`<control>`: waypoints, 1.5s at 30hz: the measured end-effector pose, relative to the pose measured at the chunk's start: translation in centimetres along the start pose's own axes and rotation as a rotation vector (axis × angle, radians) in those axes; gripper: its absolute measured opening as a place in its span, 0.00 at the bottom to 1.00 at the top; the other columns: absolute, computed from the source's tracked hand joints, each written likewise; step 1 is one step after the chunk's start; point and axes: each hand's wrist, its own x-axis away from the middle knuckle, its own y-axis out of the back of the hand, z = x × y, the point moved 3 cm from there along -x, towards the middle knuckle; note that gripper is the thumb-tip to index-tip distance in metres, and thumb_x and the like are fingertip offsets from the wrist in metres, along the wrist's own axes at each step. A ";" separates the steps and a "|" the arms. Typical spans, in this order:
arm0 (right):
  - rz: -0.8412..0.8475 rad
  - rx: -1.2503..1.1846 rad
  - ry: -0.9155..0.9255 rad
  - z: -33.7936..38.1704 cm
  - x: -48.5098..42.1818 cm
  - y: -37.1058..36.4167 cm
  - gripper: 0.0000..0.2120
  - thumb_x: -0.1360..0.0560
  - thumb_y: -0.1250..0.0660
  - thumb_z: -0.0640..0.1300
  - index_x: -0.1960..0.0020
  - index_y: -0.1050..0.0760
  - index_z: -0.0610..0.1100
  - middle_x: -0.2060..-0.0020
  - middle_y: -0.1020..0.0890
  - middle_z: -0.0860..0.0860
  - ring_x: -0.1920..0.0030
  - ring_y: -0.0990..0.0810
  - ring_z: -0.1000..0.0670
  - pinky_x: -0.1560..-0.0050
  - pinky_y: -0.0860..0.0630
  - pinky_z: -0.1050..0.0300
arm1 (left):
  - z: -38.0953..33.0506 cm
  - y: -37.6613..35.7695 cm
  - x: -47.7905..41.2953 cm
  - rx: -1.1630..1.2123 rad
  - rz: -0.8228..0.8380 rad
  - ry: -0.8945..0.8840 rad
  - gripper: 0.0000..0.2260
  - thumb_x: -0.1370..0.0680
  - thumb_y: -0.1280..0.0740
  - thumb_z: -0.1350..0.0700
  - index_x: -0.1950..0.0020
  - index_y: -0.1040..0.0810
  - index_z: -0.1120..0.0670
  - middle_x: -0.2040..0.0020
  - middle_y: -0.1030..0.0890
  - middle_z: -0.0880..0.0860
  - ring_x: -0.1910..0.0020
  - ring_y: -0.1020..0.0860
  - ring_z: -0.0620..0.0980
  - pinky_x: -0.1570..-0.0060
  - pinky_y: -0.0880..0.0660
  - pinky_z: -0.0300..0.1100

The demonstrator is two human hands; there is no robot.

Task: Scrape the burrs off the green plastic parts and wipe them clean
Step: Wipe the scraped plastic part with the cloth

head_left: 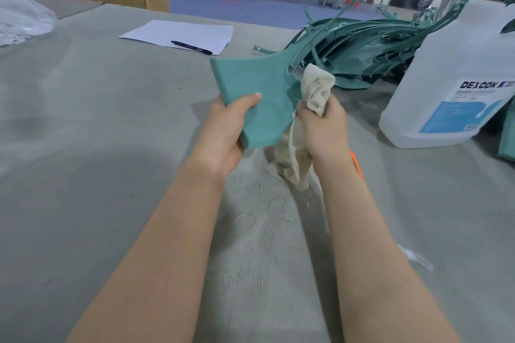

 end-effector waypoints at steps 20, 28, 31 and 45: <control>-0.220 -0.443 -0.076 0.5 0.2 1.3 0.17 0.19 0.40 0.55 0.34 0.30 0.48 0.43 0.21 0.54 0.42 0.23 0.57 0.42 0.27 0.62 | 0.1 -0.2 0.3 -0.051 0.040 0.047 0.11 0.21 0.35 0.61 0.39 0.23 0.56 0.51 0.16 0.52 0.56 0.16 0.49 0.60 0.19 0.42; -0.074 0.091 0.092 -0.1 0.3 -0.3 0.09 0.20 0.43 0.38 0.42 0.30 0.44 0.58 0.27 0.61 0.57 0.27 0.60 0.61 0.32 0.74 | -0.3 -0.1 0.7 -0.136 0.093 0.030 0.12 0.22 0.33 0.57 0.39 0.22 0.57 0.48 0.16 0.55 0.53 0.17 0.53 0.60 0.20 0.45; -0.137 0.118 0.100 -0.1 0.3 -0.1 0.04 0.19 0.42 0.41 0.49 0.30 0.42 0.59 0.25 0.56 0.60 0.26 0.59 0.62 0.32 0.72 | -0.6 0.1 0.6 -0.145 0.112 0.020 0.12 0.22 0.33 0.57 0.39 0.22 0.59 0.48 0.16 0.56 0.52 0.17 0.53 0.59 0.20 0.44; -0.081 0.214 0.035 -0.8 -0.1 -0.2 0.07 0.20 0.43 0.40 0.49 0.27 0.41 0.55 0.22 0.50 0.52 0.24 0.48 0.59 0.31 0.58 | -0.4 0.0 0.4 -0.201 0.022 -0.083 0.05 0.22 0.33 0.59 0.46 0.22 0.54 0.55 0.16 0.51 0.59 0.16 0.48 0.64 0.21 0.41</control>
